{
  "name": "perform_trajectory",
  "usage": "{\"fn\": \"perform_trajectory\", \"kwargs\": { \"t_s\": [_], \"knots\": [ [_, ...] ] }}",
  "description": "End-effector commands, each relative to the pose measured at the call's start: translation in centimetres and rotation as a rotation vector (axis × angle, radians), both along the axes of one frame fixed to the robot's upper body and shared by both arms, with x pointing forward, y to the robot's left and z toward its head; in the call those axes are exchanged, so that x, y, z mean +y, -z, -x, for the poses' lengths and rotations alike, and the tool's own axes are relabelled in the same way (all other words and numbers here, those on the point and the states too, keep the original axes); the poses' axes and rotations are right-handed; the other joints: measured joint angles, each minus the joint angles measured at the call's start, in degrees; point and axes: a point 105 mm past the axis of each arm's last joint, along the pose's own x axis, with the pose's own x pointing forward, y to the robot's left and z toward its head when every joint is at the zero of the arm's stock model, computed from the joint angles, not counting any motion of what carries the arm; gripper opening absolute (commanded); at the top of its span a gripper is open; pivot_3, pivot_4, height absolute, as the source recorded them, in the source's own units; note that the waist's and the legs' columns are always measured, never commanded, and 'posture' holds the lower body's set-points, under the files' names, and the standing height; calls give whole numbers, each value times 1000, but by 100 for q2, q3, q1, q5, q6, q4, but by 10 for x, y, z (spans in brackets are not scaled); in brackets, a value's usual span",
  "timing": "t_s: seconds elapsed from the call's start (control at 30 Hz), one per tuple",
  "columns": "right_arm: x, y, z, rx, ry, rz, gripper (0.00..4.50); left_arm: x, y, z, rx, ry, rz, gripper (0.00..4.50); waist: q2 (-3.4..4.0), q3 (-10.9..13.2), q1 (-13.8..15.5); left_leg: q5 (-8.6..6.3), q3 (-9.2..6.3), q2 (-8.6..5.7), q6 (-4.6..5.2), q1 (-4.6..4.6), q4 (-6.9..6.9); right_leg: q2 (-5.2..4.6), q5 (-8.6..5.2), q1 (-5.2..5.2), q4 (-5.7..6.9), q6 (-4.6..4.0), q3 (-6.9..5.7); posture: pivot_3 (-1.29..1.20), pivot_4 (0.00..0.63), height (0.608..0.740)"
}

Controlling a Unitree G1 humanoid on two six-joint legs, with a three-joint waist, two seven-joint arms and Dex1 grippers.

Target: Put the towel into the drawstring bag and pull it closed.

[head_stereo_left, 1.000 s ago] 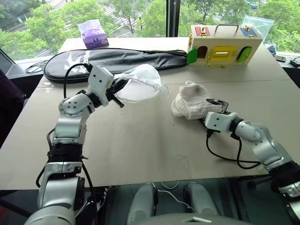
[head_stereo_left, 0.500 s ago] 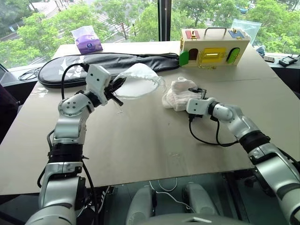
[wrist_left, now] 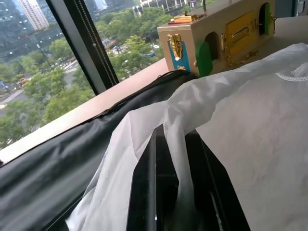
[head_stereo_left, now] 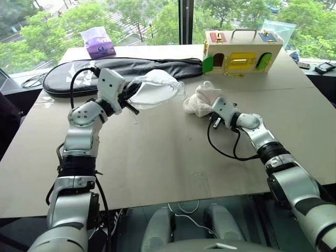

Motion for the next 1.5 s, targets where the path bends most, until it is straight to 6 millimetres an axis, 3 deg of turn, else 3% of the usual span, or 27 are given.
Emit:
{"fn": "perform_trajectory", "kwargs": {
  "t_s": [0.03, 0.1, 0.2, 0.33, 0.43, 0.57, 0.77, 1.03, 1.2, 1.27, 1.5],
  "knots": [
    [-29, -67, 8, -168, 88, -233, 70, 0, -11, -7, -4, -30, 49, 0, 12, 7, 78, 1, -8, -2, -1, -51, 5, -4, 1, -40, 4, 1, -8, 0, 150, 740],
    [-36, -92, 26, -246, 101, -285, 70, -7, -11, -11, 20, -25, 79, 0, 18, 7, 112, 3, -16, -3, -4, -110, 17, -6, 2, -96, 11, 3, -16, 0, 150, 740],
    [-27, -120, 59, -363, 73, -286, 70, -25, -13, -16, 62, 15, 110, 0, 18, 8, 175, 15, -20, -6, -25, -177, 21, -5, 3, -159, 13, 5, -22, 0, 150, 740],
    [-5, -138, 86, -513, 48, -188, 70, -45, -17, -20, 125, 56, 154, 0, 19, 8, 155, 8, -22, -12, -12, -200, 21, 5, 2, -179, 9, 6, -26, 0, 150, 740],
    [25, -142, 100, -672, 10, -88, 70, -67, -26, -24, 206, 107, 248, 0, 19, 9, 157, 9, -21, -21, -13, -194, 25, 9, 2, -175, 14, 6, -25, 0, 150, 740],
    [49, -131, 100, -798, -25, 61, 70, -90, -27, -21, 240, 172, 192, 0, 18, 9, 145, 15, -25, -26, -21, -190, 28, 15, 2, -169, 15, 6, -24, 0, 150, 740],
    [73, -85, 102, -693, -184, 197, 70, -102, -25, -16, 281, 200, 191, 0, 17, 10, 146, 30, -23, -24, -47, -182, 27, 18, 2, -164, 13, 6, -20, 0, 150, 740],
    [73, -40, 112, -509, -369, 346, 70, -108, -29, -14, 343, 196, 318, 0, 14, 11, 164, 30, -28, -23, -47, -181, 29, 17, 2, -155, 8, 6, -22, 0, 150, 740],
    [71, -33, 109, -462, -399, 374, 70, -110, -27, -8, 385, 228, 353, 0, 14, 12, 153, 31, -27, -22, -48, -173, 28, 19, 2, -152, 12, 6, -21, 0, 150, 740],
    [70, -32, 106, -441, -380, 355, 70, -111, -26, -4, 403, 249, 364, 0, 14, 12, 154, 31, -28, -21, -49, -172, 27, 20, 2, -152, 13, 6, -20, 0, 150, 740],
    [61, -75, 77, -244, -54, -246, 70, -109, -6, 18, 456, 333, 248, 0, 15, 12, 144, 39, -31, -5, -62, -156, 20, 24, 2, -142, 19, 3, -16, 0, 150, 740]
  ]
}}
